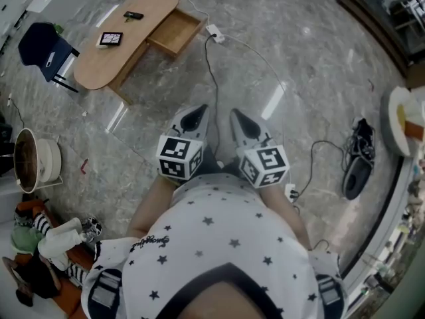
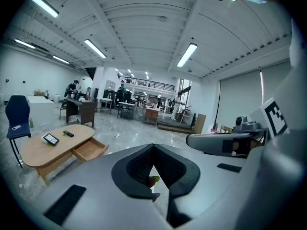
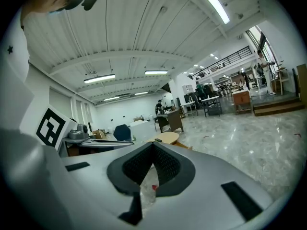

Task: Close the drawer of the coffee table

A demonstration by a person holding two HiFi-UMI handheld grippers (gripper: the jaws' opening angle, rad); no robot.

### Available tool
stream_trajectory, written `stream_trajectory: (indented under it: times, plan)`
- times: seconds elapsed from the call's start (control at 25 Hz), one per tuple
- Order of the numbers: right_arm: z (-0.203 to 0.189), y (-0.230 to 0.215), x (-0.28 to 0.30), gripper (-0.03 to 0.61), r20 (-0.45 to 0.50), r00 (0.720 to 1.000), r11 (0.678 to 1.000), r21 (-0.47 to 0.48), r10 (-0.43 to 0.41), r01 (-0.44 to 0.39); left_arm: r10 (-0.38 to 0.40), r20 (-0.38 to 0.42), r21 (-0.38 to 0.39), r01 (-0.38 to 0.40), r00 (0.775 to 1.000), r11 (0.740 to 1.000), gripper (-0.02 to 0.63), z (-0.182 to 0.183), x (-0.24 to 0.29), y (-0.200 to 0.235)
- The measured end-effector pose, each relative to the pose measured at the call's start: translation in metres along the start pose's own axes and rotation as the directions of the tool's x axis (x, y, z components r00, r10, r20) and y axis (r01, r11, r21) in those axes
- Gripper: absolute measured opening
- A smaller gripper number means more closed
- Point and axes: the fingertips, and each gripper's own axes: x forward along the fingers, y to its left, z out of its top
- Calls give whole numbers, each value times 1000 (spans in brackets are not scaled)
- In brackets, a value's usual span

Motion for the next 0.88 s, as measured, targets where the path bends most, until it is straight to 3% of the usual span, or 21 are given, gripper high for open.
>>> stream_trajectory:
  times: [0.88]
  plan:
    - [39, -64, 133, 7, -16, 1000, 999, 46, 25, -24, 7, -20, -32, -8, 1000, 999, 8, 45, 113, 93]
